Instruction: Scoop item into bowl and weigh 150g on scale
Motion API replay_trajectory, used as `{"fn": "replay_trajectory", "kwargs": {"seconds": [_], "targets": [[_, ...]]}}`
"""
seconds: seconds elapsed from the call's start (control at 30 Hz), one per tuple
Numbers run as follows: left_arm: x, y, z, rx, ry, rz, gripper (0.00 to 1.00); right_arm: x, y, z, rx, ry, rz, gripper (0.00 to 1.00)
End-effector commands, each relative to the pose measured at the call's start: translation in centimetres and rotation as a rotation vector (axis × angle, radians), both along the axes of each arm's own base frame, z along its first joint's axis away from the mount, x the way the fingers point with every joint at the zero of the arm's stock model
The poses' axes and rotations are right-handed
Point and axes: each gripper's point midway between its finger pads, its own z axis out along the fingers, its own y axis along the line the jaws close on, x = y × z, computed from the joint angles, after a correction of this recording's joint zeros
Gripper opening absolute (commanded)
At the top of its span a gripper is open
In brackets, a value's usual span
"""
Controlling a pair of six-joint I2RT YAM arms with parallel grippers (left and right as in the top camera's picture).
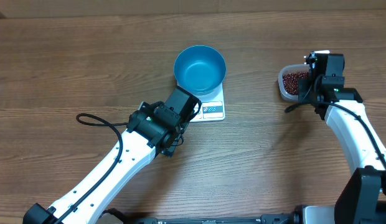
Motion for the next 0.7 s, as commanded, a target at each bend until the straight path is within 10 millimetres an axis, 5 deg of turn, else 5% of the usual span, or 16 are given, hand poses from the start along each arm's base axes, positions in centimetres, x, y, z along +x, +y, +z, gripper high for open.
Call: {"fn": "replay_trajectory", "kwargs": {"seconds": [0.0,0.67], "targets": [[0.0,0.4,-0.5,0.029,0.006,-0.009,0.97,1.0,-0.9,1.7,-0.050,-0.037,-0.014,0.04],[0.0,0.4,-0.5,0.029,0.006,-0.010,0.97,0.9,-0.1,-1.8,-0.002,0.051,0.007,0.04]]}}
